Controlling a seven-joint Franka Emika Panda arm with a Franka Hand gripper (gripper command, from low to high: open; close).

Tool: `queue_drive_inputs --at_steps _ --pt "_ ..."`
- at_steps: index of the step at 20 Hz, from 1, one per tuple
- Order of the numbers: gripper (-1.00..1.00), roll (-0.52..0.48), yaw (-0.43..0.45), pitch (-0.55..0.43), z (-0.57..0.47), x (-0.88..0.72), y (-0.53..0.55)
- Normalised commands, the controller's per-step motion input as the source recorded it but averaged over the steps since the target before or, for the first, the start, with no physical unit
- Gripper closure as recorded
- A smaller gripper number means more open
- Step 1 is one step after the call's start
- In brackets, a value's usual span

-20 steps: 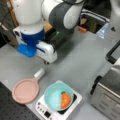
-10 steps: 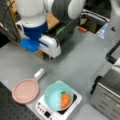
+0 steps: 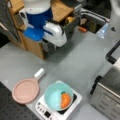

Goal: Pick up the pan. Place the pan on the table. Pick up the bowl. Place the bowl on the stove.

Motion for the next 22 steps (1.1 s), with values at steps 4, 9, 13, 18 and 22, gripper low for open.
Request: queue_drive_inputs --at_steps 4,9,13,18,22 --pt "-1.00 -0.160 -0.045 -0.023 -0.07 -0.28 0.18" --pt "-1.00 -0.190 0.014 -0.016 -0.08 -0.34 0.18" --pt "-1.00 -0.126 0.022 -0.062 -0.05 -0.40 0.17" --pt "-1.00 -0.104 0.007 -0.066 -0.05 -0.46 0.15" --pt "-1.00 -0.121 0.008 -0.036 -0.05 -0.39 0.09"
